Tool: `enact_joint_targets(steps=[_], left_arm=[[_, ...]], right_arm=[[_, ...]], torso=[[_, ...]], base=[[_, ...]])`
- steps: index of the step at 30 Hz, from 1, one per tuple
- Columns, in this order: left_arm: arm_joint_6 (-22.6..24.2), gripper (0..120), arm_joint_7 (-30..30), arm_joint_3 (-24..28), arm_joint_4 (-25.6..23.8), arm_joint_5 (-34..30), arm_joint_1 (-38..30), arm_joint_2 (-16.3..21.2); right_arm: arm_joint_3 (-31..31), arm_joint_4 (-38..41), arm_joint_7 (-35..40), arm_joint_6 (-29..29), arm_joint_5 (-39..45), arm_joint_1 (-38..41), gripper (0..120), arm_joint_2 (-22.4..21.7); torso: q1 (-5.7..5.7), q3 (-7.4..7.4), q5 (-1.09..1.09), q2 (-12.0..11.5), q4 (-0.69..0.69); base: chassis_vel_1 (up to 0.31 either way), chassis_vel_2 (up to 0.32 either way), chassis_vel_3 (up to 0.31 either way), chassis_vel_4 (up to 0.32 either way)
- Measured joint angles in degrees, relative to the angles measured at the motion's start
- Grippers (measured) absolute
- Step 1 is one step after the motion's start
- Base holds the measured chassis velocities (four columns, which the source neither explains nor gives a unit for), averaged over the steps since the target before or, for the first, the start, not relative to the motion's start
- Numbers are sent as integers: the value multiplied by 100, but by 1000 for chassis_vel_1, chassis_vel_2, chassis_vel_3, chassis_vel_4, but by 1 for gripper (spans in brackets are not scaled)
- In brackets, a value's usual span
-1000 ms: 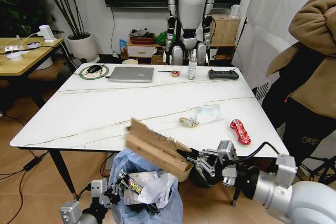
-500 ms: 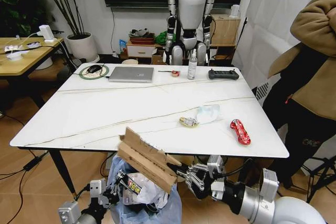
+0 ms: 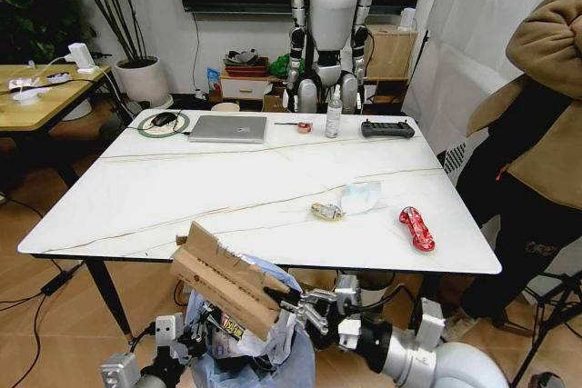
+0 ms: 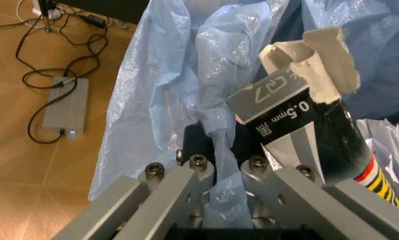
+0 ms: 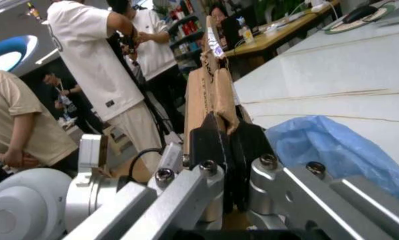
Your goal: Pick up the trash bin and place the trash from the table into it.
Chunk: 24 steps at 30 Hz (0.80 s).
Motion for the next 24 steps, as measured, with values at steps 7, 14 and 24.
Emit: enact_joint_targets(steps=[7,14,24], left_arm=[[0,0,3,-12,-47,22,52,-10],[1,0,3,-45,-112,23,114,-4],[11,0,0,-46,-126,28,119,6]], right_arm=[[-22,-204,-136,97,-220,-5,0,155],[36,-401,-333,186,-441,-144,14,227],[120,-600,-408,357,-685,-268,47,319]], torso=[[0,0,0,0,0],[0,0,0,0,0],[0,0,0,0,0]], base=[[0,0,0,0],[0,0,0,0],[0,0,0,0]])
